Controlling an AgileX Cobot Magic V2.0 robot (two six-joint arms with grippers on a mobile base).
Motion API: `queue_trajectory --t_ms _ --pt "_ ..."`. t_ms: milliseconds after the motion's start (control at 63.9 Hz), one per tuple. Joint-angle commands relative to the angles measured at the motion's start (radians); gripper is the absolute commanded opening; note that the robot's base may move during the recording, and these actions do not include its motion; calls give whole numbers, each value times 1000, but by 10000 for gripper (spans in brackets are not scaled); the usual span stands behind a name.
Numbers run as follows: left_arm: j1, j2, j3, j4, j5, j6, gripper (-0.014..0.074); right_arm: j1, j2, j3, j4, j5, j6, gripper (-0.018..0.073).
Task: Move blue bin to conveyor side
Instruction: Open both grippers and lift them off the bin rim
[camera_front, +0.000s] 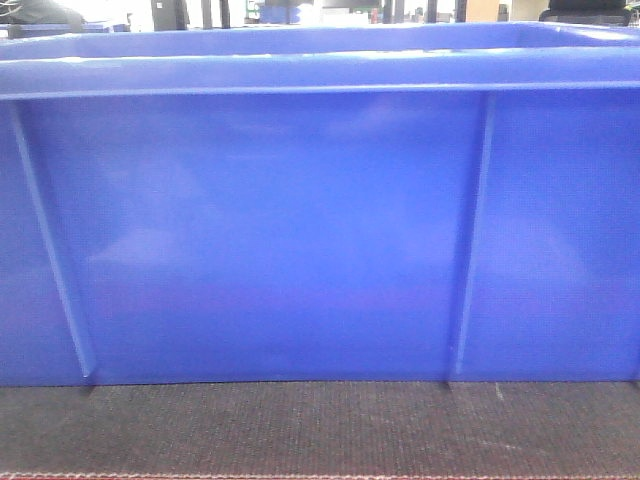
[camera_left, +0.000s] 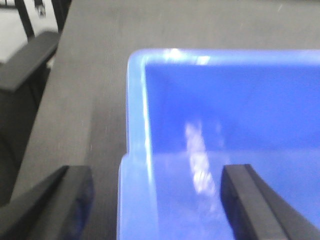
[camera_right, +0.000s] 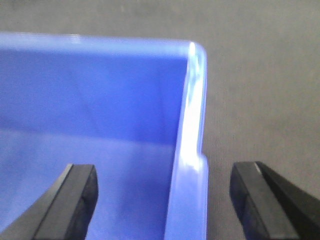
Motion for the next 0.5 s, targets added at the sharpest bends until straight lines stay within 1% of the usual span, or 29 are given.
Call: queue_trajectory --t_ms 0,63,78,94,125,156,203,219,282,422,485 --pt "-4 -66 -23 0 -28 6 293 1 -42 -62 -9 41 -12 383" --pt "-4 -115 -27 0 -28 6 179 1 -63 -100 -9 86 -12 274" --pt "-4 -125 -30 0 -28 6 134 1 -68 -110 -9 98 -12 242" --pt "-4 -136 -30 0 -28 6 104 1 -76 -125 -9 116 -12 192" --pt "-4 -170 -31 0 -30 6 16 1 -91 -152 -9 148 -12 86" --pt "-4 -196 -31 0 -36 6 -44 1 -104 -172 -9 169 -12 0" --pt "-4 -228 -31 0 -47 6 -10 1 -120 -197 -9 192 -12 -97" --pt "-4 -237 -31 0 -52 6 -3 1 -125 -210 -9 200 -12 -111" --pt "-4 -275 -31 0 -72 6 11 1 -155 -239 -7 218 -12 -68" --pt "-4 -351 -31 7 -78 6 15 1 -219 -259 -7 213 -12 -70" --pt "-4 -381 -31 7 -61 6 15 1 -247 -263 -7 263 -12 -70"
